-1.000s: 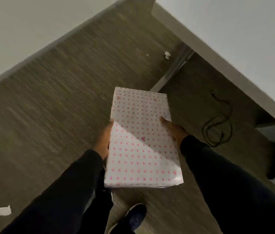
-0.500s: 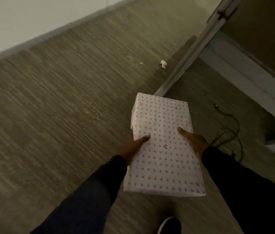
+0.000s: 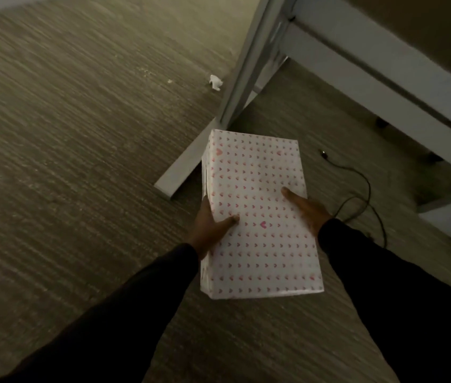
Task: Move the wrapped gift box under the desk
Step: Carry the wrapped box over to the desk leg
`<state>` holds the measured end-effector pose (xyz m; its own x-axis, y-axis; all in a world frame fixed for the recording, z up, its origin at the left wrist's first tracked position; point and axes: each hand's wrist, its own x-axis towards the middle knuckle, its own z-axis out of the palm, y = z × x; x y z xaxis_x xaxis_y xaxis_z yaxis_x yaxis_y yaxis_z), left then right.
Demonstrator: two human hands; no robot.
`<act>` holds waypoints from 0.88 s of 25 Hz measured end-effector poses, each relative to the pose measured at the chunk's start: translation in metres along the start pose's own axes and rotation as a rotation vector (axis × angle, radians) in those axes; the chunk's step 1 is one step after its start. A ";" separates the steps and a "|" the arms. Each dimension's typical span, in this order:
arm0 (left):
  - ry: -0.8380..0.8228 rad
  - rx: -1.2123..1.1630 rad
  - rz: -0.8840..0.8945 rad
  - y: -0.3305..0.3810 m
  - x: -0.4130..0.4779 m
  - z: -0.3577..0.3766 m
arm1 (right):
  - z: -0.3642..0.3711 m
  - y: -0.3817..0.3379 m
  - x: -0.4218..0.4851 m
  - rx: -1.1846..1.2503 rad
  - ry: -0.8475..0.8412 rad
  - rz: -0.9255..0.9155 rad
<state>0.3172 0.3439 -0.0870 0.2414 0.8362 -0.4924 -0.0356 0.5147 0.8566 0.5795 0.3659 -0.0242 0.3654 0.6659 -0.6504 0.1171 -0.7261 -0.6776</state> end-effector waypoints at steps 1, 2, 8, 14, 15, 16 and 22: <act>-0.018 0.039 -0.012 -0.002 0.008 0.003 | -0.003 0.001 0.004 -0.019 0.008 -0.021; -0.046 0.086 -0.035 -0.003 0.015 0.005 | -0.004 0.000 0.006 -0.058 0.025 -0.037; 0.001 0.746 0.140 0.002 0.002 0.018 | -0.012 0.003 0.031 -0.268 0.078 -0.128; -0.429 1.535 0.594 -0.020 -0.033 0.034 | -0.003 0.004 0.058 -0.402 0.210 -0.258; -0.432 1.566 0.593 -0.022 -0.027 0.035 | -0.002 0.005 0.060 -0.457 0.241 -0.287; -0.422 1.589 0.599 -0.021 -0.022 0.035 | -0.001 0.006 0.063 -0.518 0.273 -0.318; -0.382 1.672 0.629 0.007 0.020 0.013 | 0.002 0.008 0.069 -0.788 0.243 -0.424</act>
<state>0.3349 0.3620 -0.0887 0.7682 0.6010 -0.2206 0.6398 -0.7319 0.2344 0.6039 0.4067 -0.0753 0.3215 0.9129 -0.2515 0.8468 -0.3961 -0.3550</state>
